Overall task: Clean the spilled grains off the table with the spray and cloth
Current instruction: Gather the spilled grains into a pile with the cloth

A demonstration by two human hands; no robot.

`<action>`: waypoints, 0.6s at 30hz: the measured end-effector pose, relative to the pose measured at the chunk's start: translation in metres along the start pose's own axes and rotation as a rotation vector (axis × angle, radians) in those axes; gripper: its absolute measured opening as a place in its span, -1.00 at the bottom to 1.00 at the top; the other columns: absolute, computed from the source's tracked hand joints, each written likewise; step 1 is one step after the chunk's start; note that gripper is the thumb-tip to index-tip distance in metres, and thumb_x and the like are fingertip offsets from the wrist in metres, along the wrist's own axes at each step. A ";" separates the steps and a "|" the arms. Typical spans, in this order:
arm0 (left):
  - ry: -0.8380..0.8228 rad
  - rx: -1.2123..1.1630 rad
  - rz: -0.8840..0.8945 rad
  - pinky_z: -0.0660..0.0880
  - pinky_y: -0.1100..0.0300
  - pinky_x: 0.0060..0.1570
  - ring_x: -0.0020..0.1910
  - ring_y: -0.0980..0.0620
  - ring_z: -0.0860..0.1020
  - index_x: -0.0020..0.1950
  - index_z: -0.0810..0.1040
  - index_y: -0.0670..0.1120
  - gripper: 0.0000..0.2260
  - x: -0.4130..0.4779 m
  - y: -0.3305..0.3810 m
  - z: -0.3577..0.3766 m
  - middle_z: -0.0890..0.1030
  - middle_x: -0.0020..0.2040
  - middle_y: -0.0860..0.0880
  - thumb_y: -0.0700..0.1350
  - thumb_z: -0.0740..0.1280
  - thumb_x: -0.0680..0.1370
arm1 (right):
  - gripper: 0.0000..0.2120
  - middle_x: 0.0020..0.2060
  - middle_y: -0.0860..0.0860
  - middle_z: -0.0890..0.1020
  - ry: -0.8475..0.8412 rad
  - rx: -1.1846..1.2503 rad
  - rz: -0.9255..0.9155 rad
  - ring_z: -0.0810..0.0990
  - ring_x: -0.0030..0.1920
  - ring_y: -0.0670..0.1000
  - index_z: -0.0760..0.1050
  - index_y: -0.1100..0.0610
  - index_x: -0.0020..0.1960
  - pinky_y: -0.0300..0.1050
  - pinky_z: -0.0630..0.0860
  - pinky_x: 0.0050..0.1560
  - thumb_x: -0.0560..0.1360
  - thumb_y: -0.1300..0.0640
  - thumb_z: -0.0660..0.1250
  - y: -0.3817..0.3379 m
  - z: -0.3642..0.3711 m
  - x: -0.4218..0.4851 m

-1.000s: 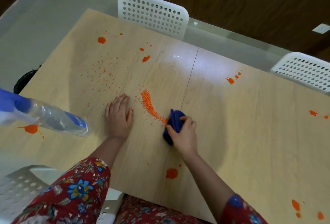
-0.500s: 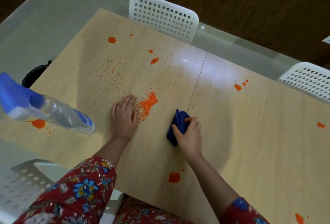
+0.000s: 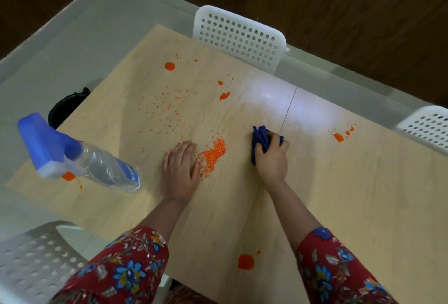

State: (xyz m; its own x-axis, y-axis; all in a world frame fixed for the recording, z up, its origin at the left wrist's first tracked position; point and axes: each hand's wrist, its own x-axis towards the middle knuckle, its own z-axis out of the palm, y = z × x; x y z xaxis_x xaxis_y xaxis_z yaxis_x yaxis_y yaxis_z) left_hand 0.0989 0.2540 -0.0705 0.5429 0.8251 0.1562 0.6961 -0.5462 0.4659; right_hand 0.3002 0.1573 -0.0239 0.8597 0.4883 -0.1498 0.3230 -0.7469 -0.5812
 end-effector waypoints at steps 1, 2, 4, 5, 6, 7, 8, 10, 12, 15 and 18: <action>0.001 0.003 0.001 0.14 0.02 0.40 0.36 -0.05 0.40 0.35 0.49 -0.12 -0.57 0.000 0.000 -0.001 0.52 0.34 -0.06 0.03 0.11 0.57 | -0.60 0.28 0.08 0.31 0.003 -0.024 -0.039 0.56 -0.06 0.17 0.31 0.05 0.36 -0.09 0.43 -0.15 0.56 0.00 0.25 -0.008 0.008 0.000; -0.003 0.008 0.001 0.15 0.01 0.39 0.36 -0.05 0.41 0.35 0.49 -0.11 -0.57 0.000 0.001 0.000 0.52 0.34 -0.06 0.03 0.11 0.57 | -0.59 0.26 0.06 0.31 -0.003 -0.035 -0.073 0.55 -0.06 0.14 0.31 0.05 0.36 -0.11 0.42 -0.16 0.55 -0.01 0.25 -0.017 0.016 -0.002; -0.005 0.016 -0.003 0.17 0.01 0.39 0.35 -0.06 0.43 0.35 0.49 -0.12 -0.57 0.000 0.001 -0.002 0.52 0.33 -0.07 0.03 0.10 0.57 | -0.60 0.26 0.05 0.31 -0.049 -0.048 -0.152 0.55 -0.07 0.10 0.30 0.03 0.36 -0.14 0.43 -0.19 0.56 -0.02 0.25 -0.037 0.032 -0.007; -0.005 0.018 -0.004 0.18 0.01 0.39 0.35 -0.06 0.43 0.35 0.49 -0.11 -0.57 0.000 0.001 -0.002 0.52 0.33 -0.06 0.03 0.10 0.58 | -0.60 0.26 0.04 0.32 -0.083 -0.058 -0.193 0.55 -0.06 0.08 0.31 0.02 0.36 -0.14 0.44 -0.19 0.56 -0.02 0.25 -0.046 0.038 -0.010; -0.008 0.018 -0.005 0.18 0.00 0.39 0.36 -0.05 0.42 0.36 0.48 -0.11 -0.57 0.000 0.001 -0.002 0.52 0.34 -0.06 0.03 0.09 0.58 | -0.61 0.27 0.03 0.33 -0.121 -0.053 -0.228 0.55 -0.05 0.07 0.32 0.01 0.37 -0.15 0.44 -0.18 0.57 -0.01 0.25 -0.050 0.041 -0.011; -0.010 0.016 -0.004 0.18 0.00 0.40 0.36 -0.05 0.42 0.36 0.48 -0.11 -0.57 0.000 0.001 -0.003 0.51 0.34 -0.06 0.03 0.09 0.58 | -0.61 0.27 0.01 0.35 -0.152 -0.027 -0.251 0.54 -0.03 0.05 0.33 0.00 0.37 -0.16 0.43 -0.16 0.57 0.00 0.25 -0.053 0.041 -0.010; -0.010 0.015 -0.002 0.18 0.00 0.40 0.37 -0.05 0.41 0.37 0.47 -0.11 -0.57 -0.001 0.001 -0.003 0.51 0.35 -0.06 0.03 0.08 0.59 | -0.62 0.26 -0.01 0.37 -0.157 0.008 -0.265 0.54 0.01 0.04 0.35 -0.01 0.37 -0.17 0.42 -0.12 0.57 0.02 0.25 -0.052 0.039 -0.006; -0.004 0.015 0.008 0.17 0.01 0.39 0.36 -0.06 0.42 0.37 0.47 -0.11 -0.57 -0.001 0.001 -0.003 0.51 0.34 -0.07 0.03 0.09 0.58 | -0.62 0.26 -0.02 0.39 -0.081 0.056 -0.254 0.52 0.07 0.02 0.37 -0.01 0.38 -0.17 0.42 -0.05 0.57 0.05 0.24 -0.046 0.030 0.010; -0.003 0.019 0.015 0.15 0.02 0.39 0.36 -0.05 0.41 0.37 0.47 -0.11 -0.57 0.000 0.001 -0.003 0.52 0.34 -0.07 0.03 0.10 0.58 | -0.62 0.27 0.00 0.38 -0.046 0.058 -0.201 0.51 0.12 0.05 0.37 -0.01 0.39 -0.16 0.43 -0.02 0.58 0.07 0.22 -0.041 0.023 0.031; -0.006 0.033 0.023 0.12 0.04 0.40 0.36 -0.04 0.40 0.38 0.47 -0.11 -0.57 -0.001 0.000 -0.002 0.51 0.34 -0.07 0.03 0.10 0.58 | -0.60 0.32 0.05 0.36 -0.166 -0.033 -0.267 0.47 0.22 0.10 0.36 -0.01 0.42 -0.12 0.45 0.09 0.59 0.10 0.21 -0.047 0.023 0.051; 0.005 0.037 0.021 0.11 0.05 0.40 0.36 -0.06 0.42 0.37 0.47 -0.11 -0.56 -0.001 0.000 -0.002 0.52 0.34 -0.07 0.03 0.10 0.58 | -0.60 0.36 0.06 0.34 -0.423 -0.123 -0.478 0.40 0.30 0.11 0.38 -0.05 0.42 -0.02 0.41 0.28 0.59 0.09 0.22 -0.063 0.028 0.047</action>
State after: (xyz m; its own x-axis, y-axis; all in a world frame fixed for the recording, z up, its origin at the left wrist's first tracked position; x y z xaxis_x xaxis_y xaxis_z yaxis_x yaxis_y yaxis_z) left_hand 0.0976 0.2536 -0.0687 0.5552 0.8140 0.1704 0.7013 -0.5684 0.4303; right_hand 0.3097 0.2397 -0.0167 0.3876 0.8966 -0.2142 0.6959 -0.4370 -0.5700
